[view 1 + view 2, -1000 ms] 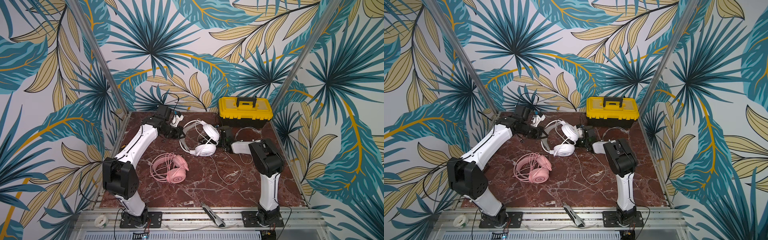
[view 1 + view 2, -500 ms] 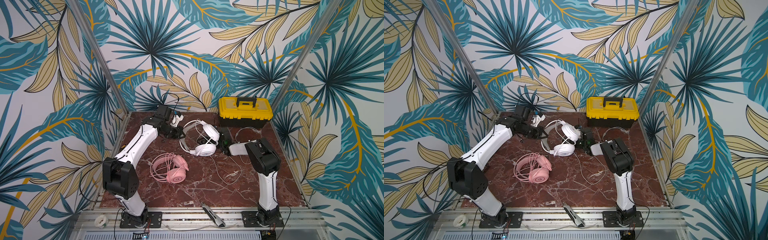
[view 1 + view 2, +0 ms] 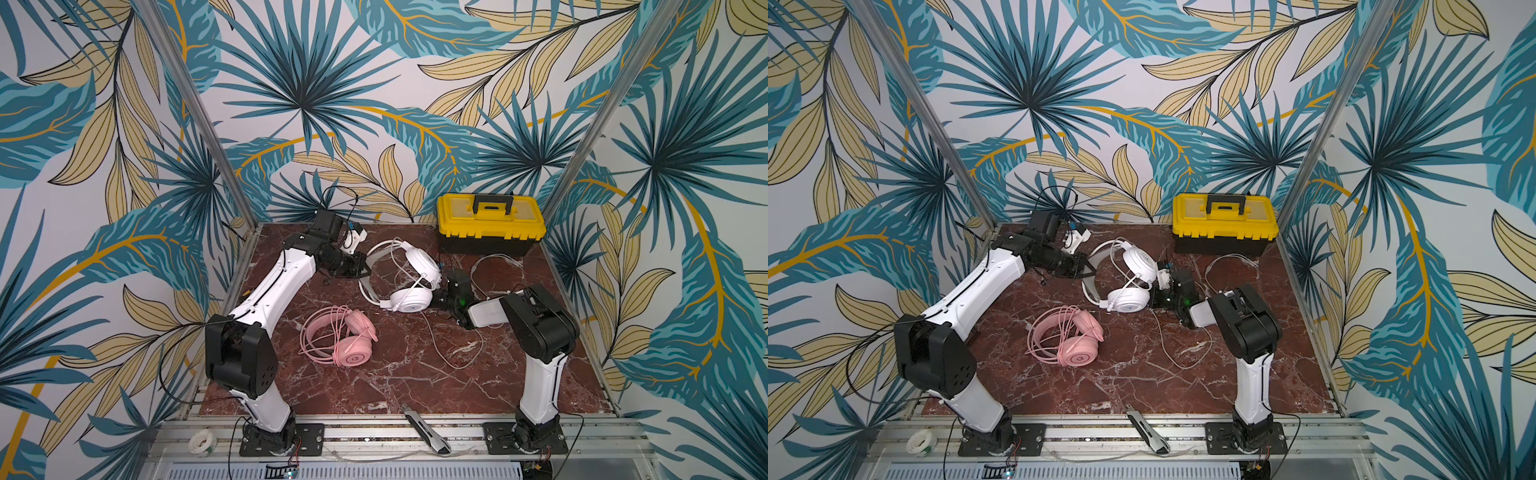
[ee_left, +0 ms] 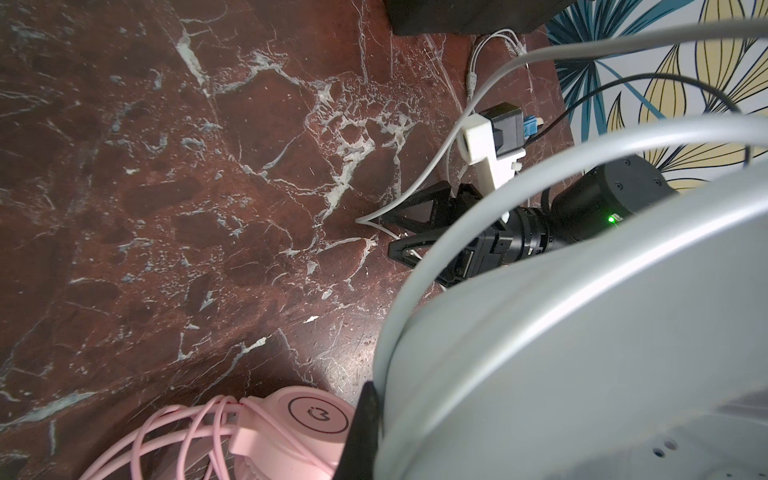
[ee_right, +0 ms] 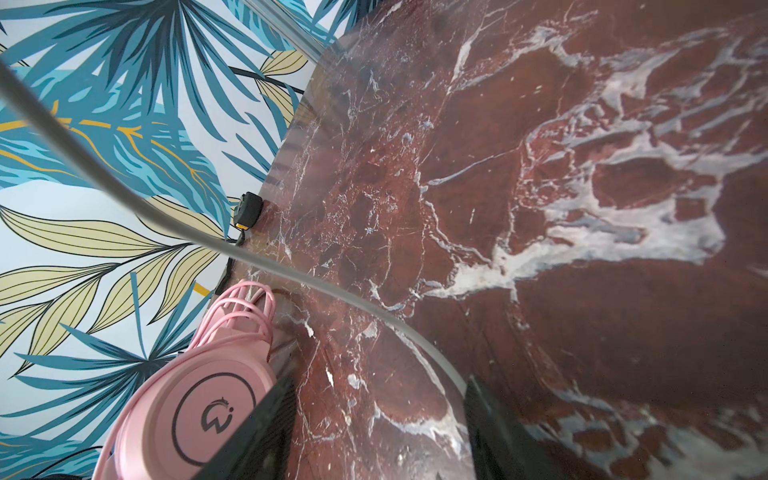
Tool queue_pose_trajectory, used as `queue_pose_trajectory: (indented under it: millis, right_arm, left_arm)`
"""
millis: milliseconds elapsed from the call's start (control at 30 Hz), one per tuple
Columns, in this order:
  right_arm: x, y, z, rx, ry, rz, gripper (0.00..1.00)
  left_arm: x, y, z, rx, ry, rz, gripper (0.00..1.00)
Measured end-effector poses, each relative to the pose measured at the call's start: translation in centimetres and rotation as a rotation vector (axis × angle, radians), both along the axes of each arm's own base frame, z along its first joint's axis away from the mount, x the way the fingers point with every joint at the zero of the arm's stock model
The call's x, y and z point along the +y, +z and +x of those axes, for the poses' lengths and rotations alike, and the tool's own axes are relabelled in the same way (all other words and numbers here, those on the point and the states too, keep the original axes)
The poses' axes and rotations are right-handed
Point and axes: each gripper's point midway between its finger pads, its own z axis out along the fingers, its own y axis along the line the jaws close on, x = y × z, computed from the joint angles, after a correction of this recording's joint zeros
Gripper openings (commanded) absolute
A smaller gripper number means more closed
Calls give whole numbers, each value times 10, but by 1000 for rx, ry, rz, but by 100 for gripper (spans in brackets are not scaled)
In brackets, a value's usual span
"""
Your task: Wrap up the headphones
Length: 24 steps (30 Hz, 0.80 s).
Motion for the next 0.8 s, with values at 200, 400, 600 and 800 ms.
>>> queue_pose_trajectory:
  millis: [200,400,600,800]
  right_arm:
    - [15,17,18,-58,16,-14,66]
    - [26,22,37,-84,19,-17,65]
    - [31,-4,45,-26,9,-49,62]
    - [37,-23,41,30,18,-62,46]
  left_arm:
    - [0,0,0,-1,0,-1,0]
    - [0,0,1,-1,3,-2,0]
    - [0,0,1,3,8,-5,0]
    - [0,0,1,6,11,-6,0]
